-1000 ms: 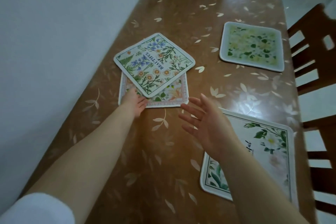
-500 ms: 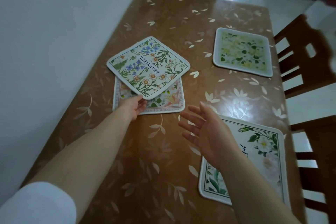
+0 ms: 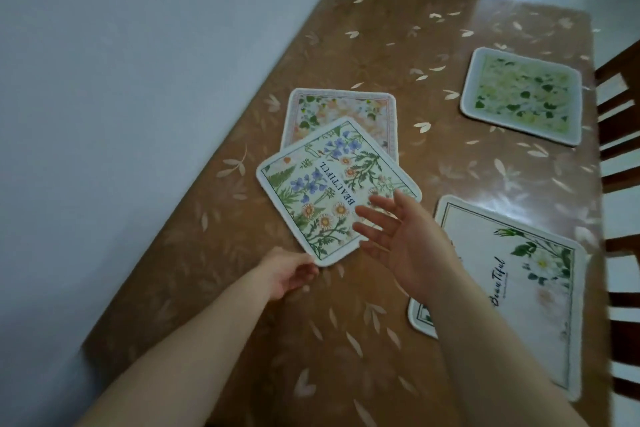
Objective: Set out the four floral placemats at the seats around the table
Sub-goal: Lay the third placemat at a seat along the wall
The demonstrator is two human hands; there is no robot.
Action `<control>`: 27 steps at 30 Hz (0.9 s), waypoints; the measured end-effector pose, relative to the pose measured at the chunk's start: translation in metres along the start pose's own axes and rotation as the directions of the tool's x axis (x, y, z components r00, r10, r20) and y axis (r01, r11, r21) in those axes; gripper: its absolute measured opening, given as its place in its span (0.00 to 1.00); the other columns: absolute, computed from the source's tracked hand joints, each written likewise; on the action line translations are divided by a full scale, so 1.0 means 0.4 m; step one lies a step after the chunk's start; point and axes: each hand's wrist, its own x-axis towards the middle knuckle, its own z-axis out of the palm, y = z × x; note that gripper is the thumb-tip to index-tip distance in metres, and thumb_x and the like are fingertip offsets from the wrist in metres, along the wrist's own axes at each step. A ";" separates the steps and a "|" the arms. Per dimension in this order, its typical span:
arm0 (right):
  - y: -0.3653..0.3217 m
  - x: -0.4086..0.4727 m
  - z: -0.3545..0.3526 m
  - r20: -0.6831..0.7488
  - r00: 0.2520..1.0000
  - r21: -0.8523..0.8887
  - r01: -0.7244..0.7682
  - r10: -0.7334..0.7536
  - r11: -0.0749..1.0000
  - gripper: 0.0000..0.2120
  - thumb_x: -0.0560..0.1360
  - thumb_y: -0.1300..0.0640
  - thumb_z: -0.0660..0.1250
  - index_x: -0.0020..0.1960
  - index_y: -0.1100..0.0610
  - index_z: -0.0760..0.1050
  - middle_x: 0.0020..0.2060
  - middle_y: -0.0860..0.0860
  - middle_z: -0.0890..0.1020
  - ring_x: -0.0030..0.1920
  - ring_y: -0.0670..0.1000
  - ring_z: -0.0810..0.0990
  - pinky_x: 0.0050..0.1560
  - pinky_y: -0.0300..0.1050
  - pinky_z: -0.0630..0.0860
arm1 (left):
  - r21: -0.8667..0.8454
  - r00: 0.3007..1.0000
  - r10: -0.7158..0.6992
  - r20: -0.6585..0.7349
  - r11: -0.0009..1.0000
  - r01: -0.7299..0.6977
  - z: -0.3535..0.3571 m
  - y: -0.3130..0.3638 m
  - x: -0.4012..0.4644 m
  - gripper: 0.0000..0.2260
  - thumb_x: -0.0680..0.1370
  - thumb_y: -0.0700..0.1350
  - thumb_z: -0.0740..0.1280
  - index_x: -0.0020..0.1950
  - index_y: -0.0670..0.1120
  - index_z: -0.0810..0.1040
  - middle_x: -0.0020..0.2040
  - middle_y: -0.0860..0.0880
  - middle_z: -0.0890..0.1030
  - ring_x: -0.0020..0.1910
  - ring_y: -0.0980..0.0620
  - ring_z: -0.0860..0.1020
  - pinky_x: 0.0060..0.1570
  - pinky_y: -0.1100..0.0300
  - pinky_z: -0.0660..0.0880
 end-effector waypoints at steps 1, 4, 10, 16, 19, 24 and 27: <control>0.014 -0.006 0.003 0.009 1.000 -0.009 -0.009 0.009 1.000 0.20 0.84 0.43 0.61 0.63 0.56 0.81 0.55 0.54 0.89 0.56 0.57 0.87 0.51 0.53 0.80 | 0.071 1.000 -0.014 0.025 0.997 0.012 -0.043 -0.036 -0.028 0.09 0.74 0.34 0.74 0.52 0.37 0.78 0.38 0.41 0.86 0.35 0.48 0.84 0.36 0.54 0.84; 0.059 -0.025 0.014 0.033 0.998 -0.043 -0.047 0.049 0.998 0.20 0.84 0.43 0.62 0.64 0.57 0.81 0.57 0.55 0.89 0.58 0.58 0.87 0.55 0.56 0.81 | 0.402 0.998 -0.061 0.005 0.914 0.054 -0.198 -0.092 -0.102 0.06 0.73 0.33 0.74 0.49 0.35 0.84 0.39 0.40 0.87 0.35 0.50 0.86 0.39 0.55 0.84; 0.153 -0.031 0.036 0.065 0.992 -0.159 -0.096 0.107 0.983 0.20 0.82 0.41 0.64 0.62 0.56 0.82 0.54 0.54 0.90 0.55 0.58 0.88 0.48 0.54 0.81 | 0.718 0.760 0.508 -0.404 0.692 -0.081 -0.413 -0.009 -0.163 0.19 0.77 0.52 0.71 0.63 0.43 0.81 0.61 0.45 0.83 0.58 0.45 0.80 0.51 0.57 0.73; 0.191 0.028 0.033 0.037 0.996 -0.317 -0.061 0.077 0.947 0.19 0.82 0.41 0.64 0.60 0.55 0.82 0.56 0.54 0.88 0.55 0.58 0.87 0.51 0.54 0.82 | 0.052 0.831 0.180 -0.526 0.982 -0.180 -0.380 -0.107 -0.177 0.22 0.79 0.58 0.61 0.67 0.45 0.74 0.57 0.44 0.79 0.55 0.43 0.77 0.52 0.49 0.75; 0.174 0.090 0.035 0.033 0.998 -0.353 -0.043 0.058 0.934 0.20 0.82 0.40 0.63 0.60 0.55 0.81 0.58 0.55 0.87 0.58 0.58 0.85 0.53 0.55 0.82 | -0.313 0.918 0.009 -0.397 0.939 -0.145 -0.353 -0.160 -0.175 0.25 0.81 0.59 0.59 0.70 0.42 0.72 0.56 0.43 0.79 0.54 0.44 0.78 0.52 0.47 0.76; 0.139 0.197 0.054 0.034 0.999 -0.454 -0.020 0.039 0.891 0.22 0.84 0.39 0.58 0.59 0.54 0.81 0.58 0.54 0.85 0.59 0.57 0.83 0.56 0.55 0.79 | -0.520 0.957 -0.047 -0.286 0.846 -0.114 -0.312 -0.205 -0.162 0.29 0.82 0.62 0.55 0.69 0.39 0.72 0.54 0.42 0.78 0.57 0.42 0.77 0.59 0.44 0.74; 0.132 0.246 0.061 0.012 1.000 -0.540 -0.001 0.009 0.842 0.22 0.85 0.40 0.56 0.54 0.52 0.83 0.55 0.53 0.86 0.57 0.56 0.83 0.60 0.55 0.78 | -0.600 0.957 -0.068 -0.282 0.791 -0.121 -0.306 -0.211 -0.152 0.30 0.81 0.63 0.55 0.67 0.40 0.73 0.57 0.41 0.78 0.58 0.42 0.76 0.59 0.43 0.73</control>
